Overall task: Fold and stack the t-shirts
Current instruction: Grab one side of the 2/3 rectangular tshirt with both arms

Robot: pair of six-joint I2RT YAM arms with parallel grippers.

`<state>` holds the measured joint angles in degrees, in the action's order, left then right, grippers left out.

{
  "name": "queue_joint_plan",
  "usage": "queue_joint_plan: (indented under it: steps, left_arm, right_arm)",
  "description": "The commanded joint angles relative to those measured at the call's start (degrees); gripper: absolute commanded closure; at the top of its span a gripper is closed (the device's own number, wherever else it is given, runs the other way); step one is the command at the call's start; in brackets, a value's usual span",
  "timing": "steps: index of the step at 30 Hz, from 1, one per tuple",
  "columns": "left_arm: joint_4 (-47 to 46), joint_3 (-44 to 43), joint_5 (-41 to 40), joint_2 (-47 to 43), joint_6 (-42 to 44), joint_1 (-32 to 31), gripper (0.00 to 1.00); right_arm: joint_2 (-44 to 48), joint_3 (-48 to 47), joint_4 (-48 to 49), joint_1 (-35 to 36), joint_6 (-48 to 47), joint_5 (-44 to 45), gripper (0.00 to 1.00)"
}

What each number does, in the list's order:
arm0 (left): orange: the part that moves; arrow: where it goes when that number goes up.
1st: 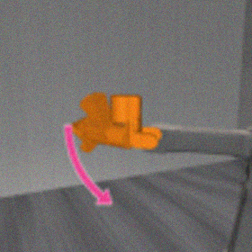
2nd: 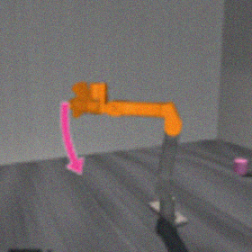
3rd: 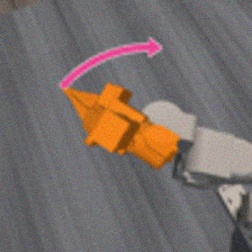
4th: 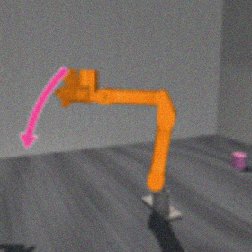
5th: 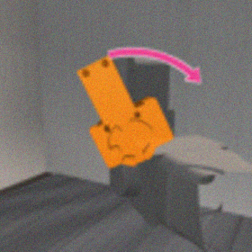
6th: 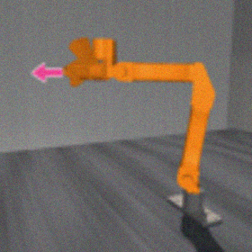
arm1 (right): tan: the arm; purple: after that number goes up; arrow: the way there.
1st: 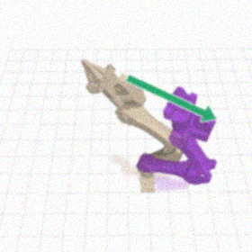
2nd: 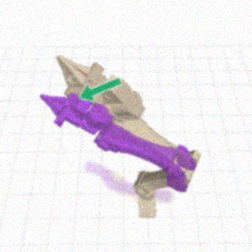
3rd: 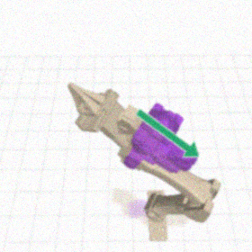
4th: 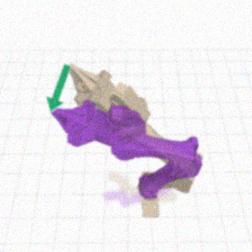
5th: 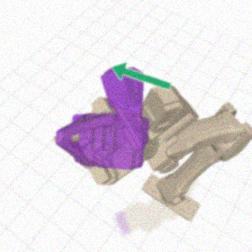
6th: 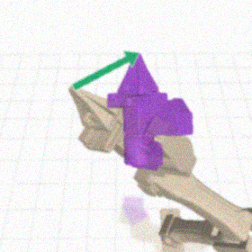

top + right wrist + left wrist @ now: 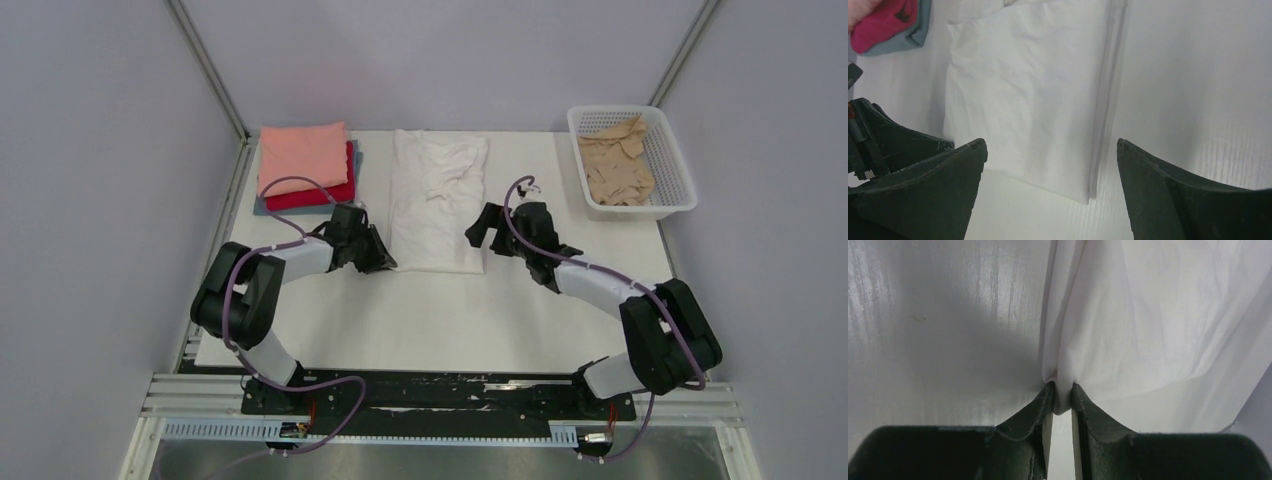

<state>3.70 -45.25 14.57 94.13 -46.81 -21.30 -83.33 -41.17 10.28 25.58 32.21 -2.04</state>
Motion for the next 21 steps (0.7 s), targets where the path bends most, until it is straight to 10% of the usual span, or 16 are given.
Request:
queue_joint_plan:
  steps: [1, 3, 11, 21]
  left_arm:
    - [-3.12, 0.13, 2.24, 2.18, -0.64, 0.04, 0.84]
    - [-3.03, 0.11, 1.67, 2.6, -0.87, 0.03, 0.99]
    - [-4.6, 1.8, 0.36, 1.46, -0.21, 0.08, 1.0]
    - [-4.82, 1.37, 0.45, 2.3, -0.39, 0.09, 1.0]
  right_arm:
    - [3.7, 2.14, -0.81, 0.08, 0.93, 3.02, 0.0]
    - [3.81, 2.63, -3.53, 0.13, 1.72, 3.02, 0.0]
    - [-0.53, 2.34, -7.66, 0.15, 5.66, -3.66, 0.07]
    - [-5.81, 1.49, -7.3, 0.2, 8.1, -6.78, 0.45]
